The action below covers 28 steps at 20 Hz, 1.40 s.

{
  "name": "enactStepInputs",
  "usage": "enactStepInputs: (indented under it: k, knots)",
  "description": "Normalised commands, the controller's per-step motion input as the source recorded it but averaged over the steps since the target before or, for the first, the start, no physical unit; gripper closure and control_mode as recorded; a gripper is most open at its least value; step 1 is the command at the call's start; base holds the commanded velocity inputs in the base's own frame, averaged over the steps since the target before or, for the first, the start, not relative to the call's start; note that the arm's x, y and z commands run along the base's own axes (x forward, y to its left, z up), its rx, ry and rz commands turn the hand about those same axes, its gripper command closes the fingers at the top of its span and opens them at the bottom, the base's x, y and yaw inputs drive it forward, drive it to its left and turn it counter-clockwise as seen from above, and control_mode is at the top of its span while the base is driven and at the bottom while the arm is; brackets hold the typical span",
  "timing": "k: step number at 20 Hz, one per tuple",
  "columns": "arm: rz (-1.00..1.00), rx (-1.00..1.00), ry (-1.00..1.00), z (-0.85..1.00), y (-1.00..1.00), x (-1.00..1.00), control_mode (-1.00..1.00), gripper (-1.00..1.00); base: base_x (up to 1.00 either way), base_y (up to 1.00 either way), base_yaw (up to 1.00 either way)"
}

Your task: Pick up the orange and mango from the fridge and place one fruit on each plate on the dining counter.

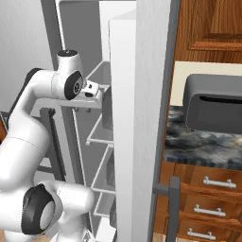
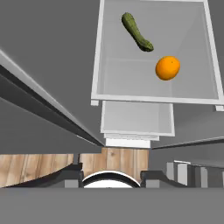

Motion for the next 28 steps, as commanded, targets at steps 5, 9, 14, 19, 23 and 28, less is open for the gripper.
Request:
enactStepInputs:
  k: [5,9,14,19,23,28]
  knots:
    - [0.00,-0.01,-0.08,0.01,0.01,-0.46,-1.00,-1.00,0.00,0.00,0.00]
    - [0.00,0.00,-0.04,0.22,-0.09,-0.36,-1.00,-1.00,0.00,0.00,0.00]
    - [-0.02,0.00,-0.01,0.27,-0.19,0.00,-1.00,-1.00,0.00,0.00,0.00]
    - [-0.03,-0.01,-0.03,0.21,-0.13,0.07,-1.00,-1.00,0.00,0.00,0.00]
    - [-0.02,-0.01,-0.08,0.15,-0.24,0.29,-1.00,-1.00,0.00,0.00,0.00]
    - [0.00,-0.04,-0.16,0.21,-0.19,0.37,-1.00,-1.00,0.00,0.00,0.00]
